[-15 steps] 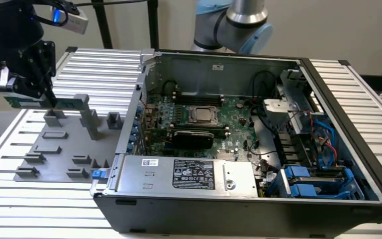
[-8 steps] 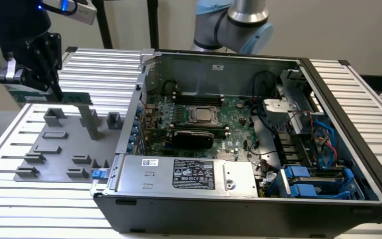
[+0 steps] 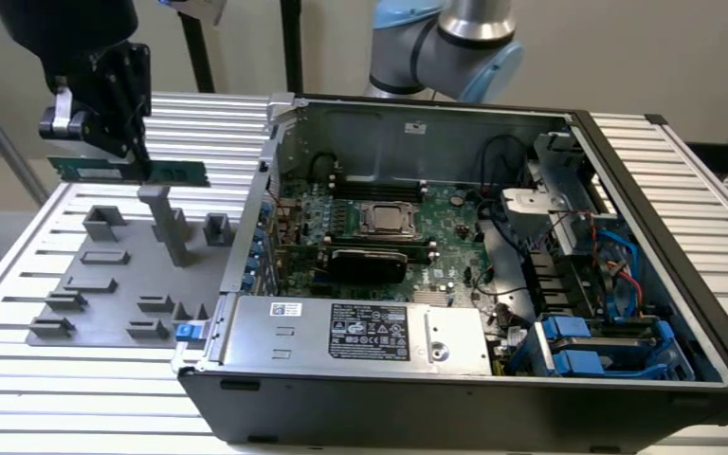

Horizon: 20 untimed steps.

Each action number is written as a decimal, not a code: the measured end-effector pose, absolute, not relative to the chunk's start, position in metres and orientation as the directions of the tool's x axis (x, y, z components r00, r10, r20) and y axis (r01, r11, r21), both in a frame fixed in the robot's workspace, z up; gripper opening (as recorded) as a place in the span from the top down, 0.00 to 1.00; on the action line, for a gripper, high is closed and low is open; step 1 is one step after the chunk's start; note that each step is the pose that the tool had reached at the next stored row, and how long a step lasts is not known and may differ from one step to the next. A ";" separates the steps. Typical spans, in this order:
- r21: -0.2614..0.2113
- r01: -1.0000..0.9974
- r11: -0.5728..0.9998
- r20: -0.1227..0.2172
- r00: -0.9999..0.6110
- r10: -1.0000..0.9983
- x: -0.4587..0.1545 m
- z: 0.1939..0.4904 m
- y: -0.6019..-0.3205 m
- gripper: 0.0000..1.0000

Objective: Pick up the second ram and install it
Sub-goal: 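Pick up the second ram and move it above second insertion slot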

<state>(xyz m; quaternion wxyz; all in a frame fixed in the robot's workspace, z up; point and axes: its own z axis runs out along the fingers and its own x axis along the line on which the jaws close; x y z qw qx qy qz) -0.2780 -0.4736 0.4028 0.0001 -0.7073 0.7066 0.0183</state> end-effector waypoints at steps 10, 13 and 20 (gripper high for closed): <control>0.026 -1.000 -0.001 -0.027 0.001 -1.000 -0.232 0.406 -0.473 0.86; 0.026 -1.000 -0.001 -0.028 0.001 -1.000 -0.219 0.406 -0.473 0.86; 0.026 -1.000 -0.001 -0.027 0.001 -1.000 -0.187 0.406 -0.471 0.86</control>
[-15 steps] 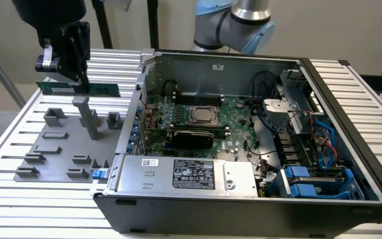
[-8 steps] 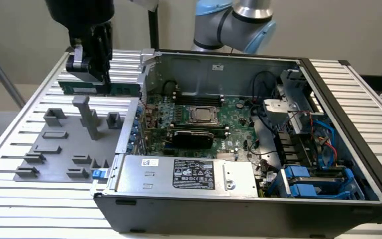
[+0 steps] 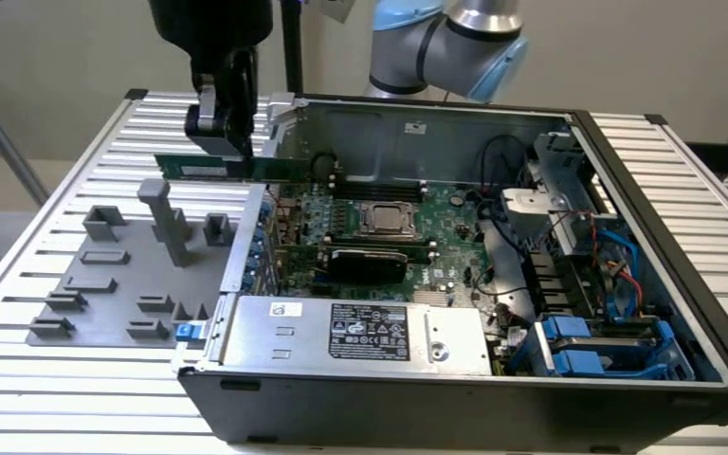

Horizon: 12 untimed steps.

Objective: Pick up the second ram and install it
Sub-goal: 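Pick up the second ram and move it above second insertion slot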

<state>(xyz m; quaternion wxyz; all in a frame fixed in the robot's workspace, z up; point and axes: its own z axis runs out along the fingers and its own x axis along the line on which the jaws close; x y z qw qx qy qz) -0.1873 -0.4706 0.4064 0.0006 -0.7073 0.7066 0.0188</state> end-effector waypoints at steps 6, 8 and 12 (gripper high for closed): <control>0.026 -1.000 -0.001 -0.027 0.001 -1.000 -0.162 0.406 -0.466 0.86; 0.026 -1.000 -0.001 -0.027 0.001 -1.000 -0.153 0.406 -0.464 0.86; 0.026 -1.000 -0.001 -0.028 0.001 -1.000 -0.138 0.406 -0.456 0.86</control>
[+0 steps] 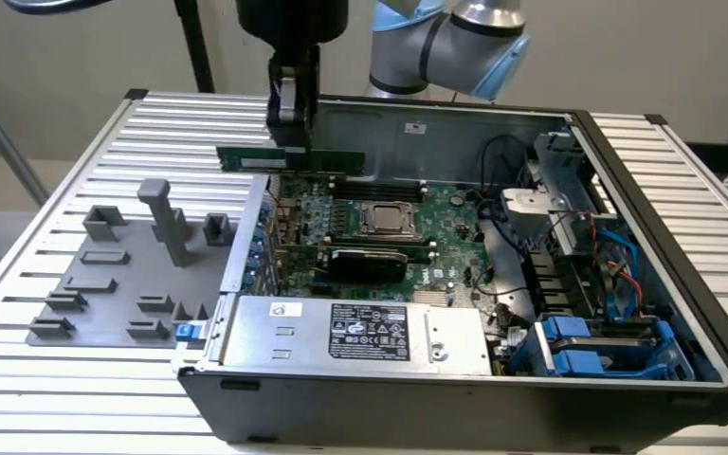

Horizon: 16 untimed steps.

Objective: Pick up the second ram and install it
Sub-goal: 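Pick up the second ram and move it above second insertion slot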

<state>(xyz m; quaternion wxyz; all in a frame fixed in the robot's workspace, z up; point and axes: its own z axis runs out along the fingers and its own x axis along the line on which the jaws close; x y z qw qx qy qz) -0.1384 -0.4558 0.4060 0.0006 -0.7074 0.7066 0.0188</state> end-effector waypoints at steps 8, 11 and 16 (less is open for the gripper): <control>0.026 -1.000 -0.001 -0.028 0.001 -1.000 -0.111 0.399 -0.433 0.86; 0.026 -1.000 -0.001 -0.027 0.001 -1.000 -0.101 0.394 -0.424 0.86; 0.026 -1.000 -0.001 -0.028 0.001 -1.000 -0.086 0.385 -0.410 0.86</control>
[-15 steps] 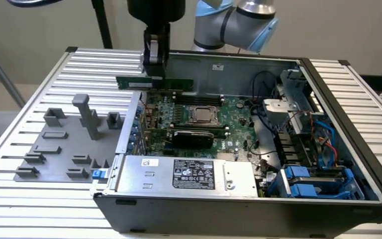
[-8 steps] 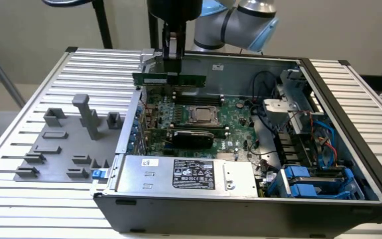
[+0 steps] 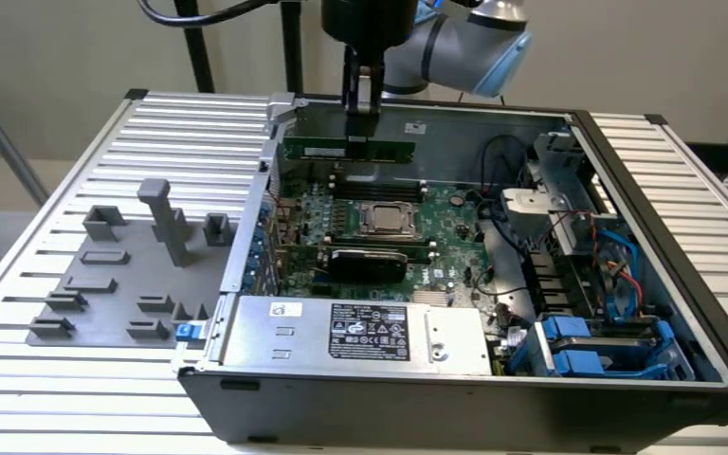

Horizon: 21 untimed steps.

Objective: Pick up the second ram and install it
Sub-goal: 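Pick up the second ram and move it above second insertion slot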

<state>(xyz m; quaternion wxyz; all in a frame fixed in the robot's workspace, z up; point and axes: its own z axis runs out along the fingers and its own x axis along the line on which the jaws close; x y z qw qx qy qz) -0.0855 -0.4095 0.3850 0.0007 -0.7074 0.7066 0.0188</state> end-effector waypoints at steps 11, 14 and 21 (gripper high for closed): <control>0.026 -1.000 -0.001 -0.028 0.000 -1.000 -0.056 0.365 -0.387 0.86; 0.026 -1.000 0.002 -0.028 -0.003 -1.000 -0.051 0.360 -0.385 0.86; 0.026 -0.999 0.035 -0.027 -0.036 -0.999 -0.046 0.347 -0.384 0.86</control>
